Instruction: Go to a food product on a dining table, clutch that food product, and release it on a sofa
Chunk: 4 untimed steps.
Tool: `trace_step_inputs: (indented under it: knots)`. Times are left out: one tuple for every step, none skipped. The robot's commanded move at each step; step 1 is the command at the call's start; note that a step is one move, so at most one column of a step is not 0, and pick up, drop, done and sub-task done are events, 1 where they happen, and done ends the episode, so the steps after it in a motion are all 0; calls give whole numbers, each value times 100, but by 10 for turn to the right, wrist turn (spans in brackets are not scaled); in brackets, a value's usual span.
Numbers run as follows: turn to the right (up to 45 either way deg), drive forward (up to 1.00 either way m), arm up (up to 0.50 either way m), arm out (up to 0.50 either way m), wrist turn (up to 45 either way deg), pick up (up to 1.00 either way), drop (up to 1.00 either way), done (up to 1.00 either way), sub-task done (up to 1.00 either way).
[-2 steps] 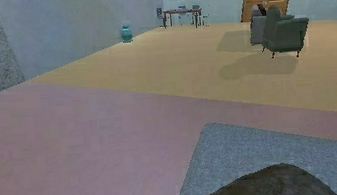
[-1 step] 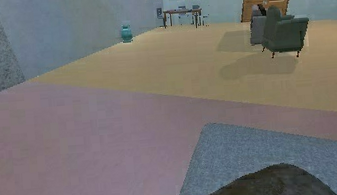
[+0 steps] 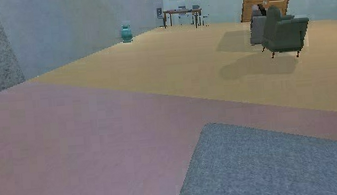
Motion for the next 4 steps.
trace_step_inputs:
  knots:
    - [0,0,0,0,450,0,0,0,0]
    - [0,0,0,0,450,0,0,0,0]
    - [0,0,0,0,90,0,0,0,0]
    - [0,0,-12,0,0,0,0,0,0]
